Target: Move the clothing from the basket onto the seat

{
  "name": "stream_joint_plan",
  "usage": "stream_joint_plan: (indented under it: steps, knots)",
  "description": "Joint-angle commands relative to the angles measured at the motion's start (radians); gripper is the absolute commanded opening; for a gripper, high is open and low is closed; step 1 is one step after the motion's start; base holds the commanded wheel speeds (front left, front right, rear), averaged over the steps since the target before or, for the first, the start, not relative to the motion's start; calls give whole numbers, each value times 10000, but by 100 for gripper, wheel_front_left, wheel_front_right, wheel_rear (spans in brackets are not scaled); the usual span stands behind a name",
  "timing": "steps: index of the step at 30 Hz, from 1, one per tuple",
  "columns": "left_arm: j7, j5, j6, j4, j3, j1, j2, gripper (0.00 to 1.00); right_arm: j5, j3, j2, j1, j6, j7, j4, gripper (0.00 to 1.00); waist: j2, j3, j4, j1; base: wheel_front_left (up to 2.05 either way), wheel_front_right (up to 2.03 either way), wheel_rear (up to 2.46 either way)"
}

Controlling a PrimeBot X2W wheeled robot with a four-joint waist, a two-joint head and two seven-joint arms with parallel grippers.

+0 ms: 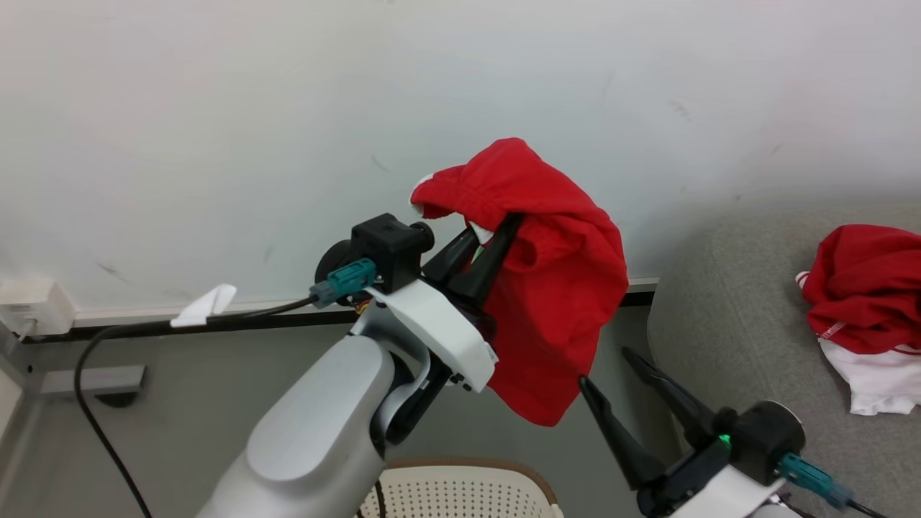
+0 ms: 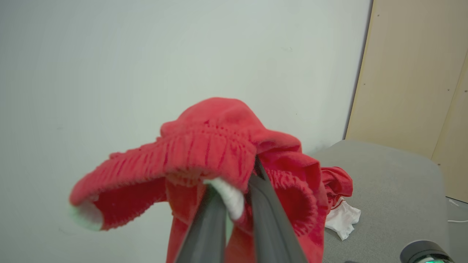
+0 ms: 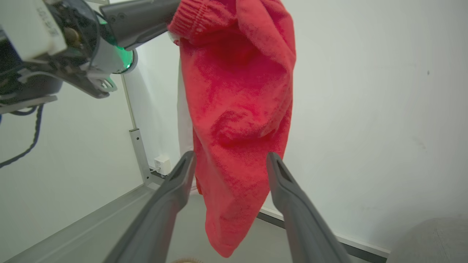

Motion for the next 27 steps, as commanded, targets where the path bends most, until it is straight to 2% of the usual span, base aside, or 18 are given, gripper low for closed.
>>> stream_joint_plan:
  steps: [1, 4, 13, 18, 27]
  knots:
    - [5, -134, -44, 4, -35, -131, -40, 0, 162, 375, -62, -426, -23, 41, 327, 100, -1, -6, 72, -1, 0, 0, 0]
    - [31, -157, -70, -19, -115, -132, -86, 0, 282, 729, 0, -816, -23, 36, 772, 100, -1, -10, 149, -1, 0, 0, 0]
    - [246, -326, -274, -291, -811, 97, -447, 0, 887, 1978, 523, -2412, -23, -44, 3184, 100, -1, -74, 841, -1, 0, 0, 0]
    - [357, -490, -292, -400, -1172, 217, -584, 0, 825, 1554, 782, -2939, -23, -93, 4222, 100, -1, -151, 1332, -1, 0, 0, 0]
    - [534, -833, -299, -515, -1699, 424, -678, 0, 369, 1091, 1060, -3212, -23, -95, 4606, 100, -1, -225, 2005, -1, 0, 0, 0]
